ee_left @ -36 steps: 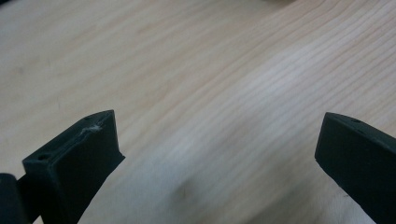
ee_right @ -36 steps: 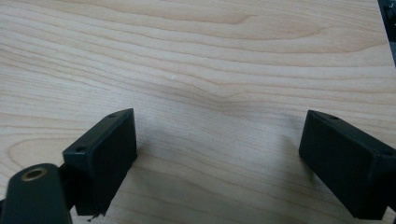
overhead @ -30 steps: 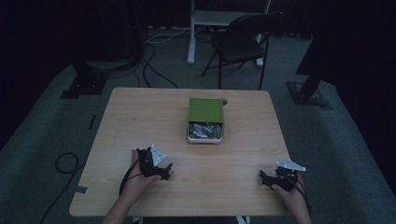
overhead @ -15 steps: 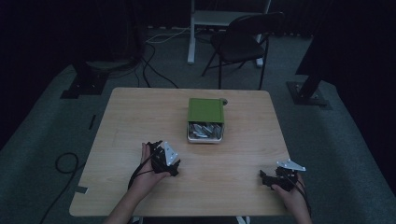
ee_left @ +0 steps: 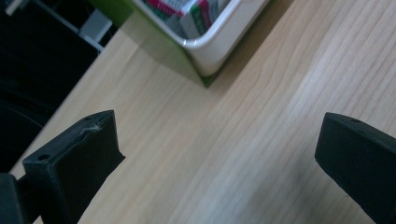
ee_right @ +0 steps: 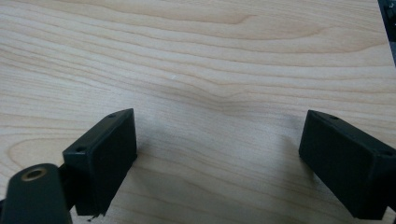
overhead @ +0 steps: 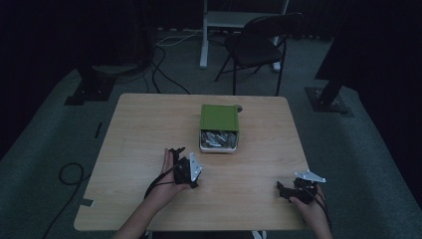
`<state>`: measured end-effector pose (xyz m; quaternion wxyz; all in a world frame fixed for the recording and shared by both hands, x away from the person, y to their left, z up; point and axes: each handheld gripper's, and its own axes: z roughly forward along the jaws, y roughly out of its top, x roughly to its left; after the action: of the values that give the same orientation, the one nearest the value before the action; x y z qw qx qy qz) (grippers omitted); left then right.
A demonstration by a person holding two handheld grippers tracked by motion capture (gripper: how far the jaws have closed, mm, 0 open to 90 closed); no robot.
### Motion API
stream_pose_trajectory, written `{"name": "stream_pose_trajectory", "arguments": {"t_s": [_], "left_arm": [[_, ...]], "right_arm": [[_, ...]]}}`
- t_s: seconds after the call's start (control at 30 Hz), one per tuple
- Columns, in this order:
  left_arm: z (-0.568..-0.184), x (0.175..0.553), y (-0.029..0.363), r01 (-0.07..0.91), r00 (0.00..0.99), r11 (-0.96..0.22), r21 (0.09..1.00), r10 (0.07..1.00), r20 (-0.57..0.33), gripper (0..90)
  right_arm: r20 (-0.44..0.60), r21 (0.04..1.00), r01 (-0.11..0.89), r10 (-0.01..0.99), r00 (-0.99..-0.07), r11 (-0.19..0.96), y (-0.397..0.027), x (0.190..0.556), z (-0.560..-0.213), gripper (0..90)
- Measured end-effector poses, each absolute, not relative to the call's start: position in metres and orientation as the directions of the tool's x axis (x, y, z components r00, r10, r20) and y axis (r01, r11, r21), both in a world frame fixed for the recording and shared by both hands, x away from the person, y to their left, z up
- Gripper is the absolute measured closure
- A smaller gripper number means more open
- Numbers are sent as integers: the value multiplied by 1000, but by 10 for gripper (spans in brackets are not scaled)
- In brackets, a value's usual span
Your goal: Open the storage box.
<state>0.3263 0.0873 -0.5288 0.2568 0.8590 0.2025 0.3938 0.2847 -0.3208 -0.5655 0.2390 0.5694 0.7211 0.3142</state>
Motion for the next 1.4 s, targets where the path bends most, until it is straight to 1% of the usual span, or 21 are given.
{"name": "stream_pose_trajectory", "arguments": {"t_s": [0.1, 0.2, 0.53, 0.7, 0.8, 0.9, 0.93, 0.97, 1.0, 1.07, 1.1, 1.17, 1.2, 1.27, 1.3, 1.33, 1.4], "left_arm": [[-528, 327, 84, 136, 611, -788, 601, 544, 575, 5], [-530, 328, 77, 103, 621, -806, 583, 510, 595, 5], [-531, 329, 61, 9, 607, -861, 508, 409, 682, 5], [-532, 329, 53, -28, 583, -895, 445, 347, 734, 5], [-533, 329, 48, -57, 575, -905, 422, 316, 755, 20], [-534, 331, 46, -63, 568, -906, 419, 313, 761, 20], [-535, 333, 44, -74, 559, -912, 403, 297, 774, 20], [-535, 333, 43, -75, 550, -917, 392, 290, 783, 34], [-535, 334, 41, -77, 551, -915, 396, 292, 782, 69], [-536, 335, 39, -85, 543, -925, 370, 269, 796, 87], [-537, 335, 38, -91, 530, -925, 368, 268, 805, 135], [-539, 336, 37, -110, 528, -926, 361, 253, 811, 164], [-539, 337, 37, -112, 509, -930, 350, 249, 824, 191], [-540, 338, 37, -124, 484, -924, 361, 261, 835, 265], [-540, 339, 37, -123, 481, -925, 360, 261, 837, 322], [-539, 339, 37, -118, 487, -926, 359, 261, 833, 356], [-540, 343, 37, -132, 514, -931, 341, 230, 827, 427]], "right_arm": [[13, 726, 671, 971, -237, 154, -321, 285, -566, 108], [13, 725, 671, 971, -237, 154, -321, 285, -566, 108], [14, 726, 671, 971, -237, 154, -321, 285, -566, 108], [14, 726, 671, 971, -237, 154, -321, 285, -566, 108], [13, 726, 671, 971, -237, 154, -321, 285, -566, 108], [14, 726, 671, 971, -237, 154, -321, 285, -566, 108], [14, 726, 671, 971, -237, 153, -321, 285, -566, 108], [14, 726, 671, 971, -237, 153, -321, 285, -566, 108], [13, 726, 671, 971, -237, 154, -321, 285, -566, 108], [14, 726, 671, 971, -237, 154, -321, 285, -566, 108], [14, 726, 671, 971, -237, 153, -321, 285, -566, 108], [14, 726, 670, 971, -237, 154, -321, 285, -566, 108], [14, 726, 671, 971, -237, 154, -321, 285, -566, 108], [14, 726, 670, 971, -237, 153, -321, 285, -566, 108], [14, 726, 670, 971, -237, 154, -321, 285, -566, 108], [14, 726, 671, 971, -237, 153, -321, 285, -566, 108], [14, 726, 671, 971, -237, 153, -321, 285, -566, 108]]}}
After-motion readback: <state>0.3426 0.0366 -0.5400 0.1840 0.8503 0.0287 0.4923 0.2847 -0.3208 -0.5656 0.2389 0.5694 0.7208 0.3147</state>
